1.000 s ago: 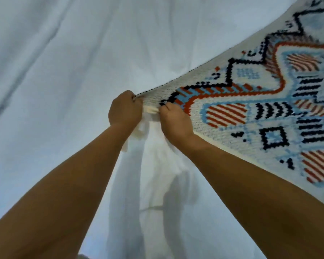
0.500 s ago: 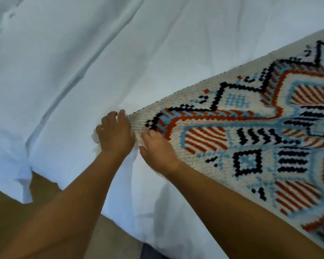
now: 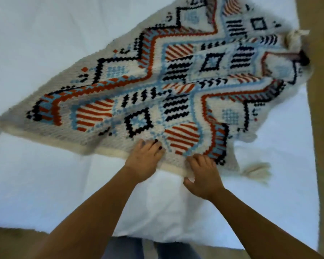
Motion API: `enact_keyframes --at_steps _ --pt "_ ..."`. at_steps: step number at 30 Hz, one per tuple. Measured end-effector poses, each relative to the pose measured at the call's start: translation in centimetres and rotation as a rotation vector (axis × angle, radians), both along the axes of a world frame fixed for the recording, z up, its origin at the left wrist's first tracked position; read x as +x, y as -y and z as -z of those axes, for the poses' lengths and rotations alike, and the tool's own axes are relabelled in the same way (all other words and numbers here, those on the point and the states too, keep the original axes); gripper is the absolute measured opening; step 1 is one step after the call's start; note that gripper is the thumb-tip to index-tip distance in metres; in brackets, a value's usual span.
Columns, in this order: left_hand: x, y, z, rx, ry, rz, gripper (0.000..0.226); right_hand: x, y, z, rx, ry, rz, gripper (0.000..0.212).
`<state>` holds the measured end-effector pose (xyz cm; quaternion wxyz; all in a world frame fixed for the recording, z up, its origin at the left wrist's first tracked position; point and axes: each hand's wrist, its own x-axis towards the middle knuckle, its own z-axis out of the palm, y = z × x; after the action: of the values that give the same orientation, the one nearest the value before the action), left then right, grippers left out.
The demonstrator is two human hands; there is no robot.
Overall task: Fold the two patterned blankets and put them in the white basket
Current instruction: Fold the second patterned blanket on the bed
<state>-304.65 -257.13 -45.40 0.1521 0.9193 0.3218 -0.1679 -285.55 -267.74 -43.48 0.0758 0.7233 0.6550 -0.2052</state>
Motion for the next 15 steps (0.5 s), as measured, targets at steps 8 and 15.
enact_keyframes --at_steps 8,15 --pt "8.0 4.0 0.5 0.053 -0.048 -0.214 0.038 5.7 0.7 2.7 0.025 0.123 -0.085 0.036" --pt "9.8 14.5 0.2 -0.089 -0.032 0.033 0.048 9.7 6.9 0.1 -0.447 0.269 -0.007 0.026"
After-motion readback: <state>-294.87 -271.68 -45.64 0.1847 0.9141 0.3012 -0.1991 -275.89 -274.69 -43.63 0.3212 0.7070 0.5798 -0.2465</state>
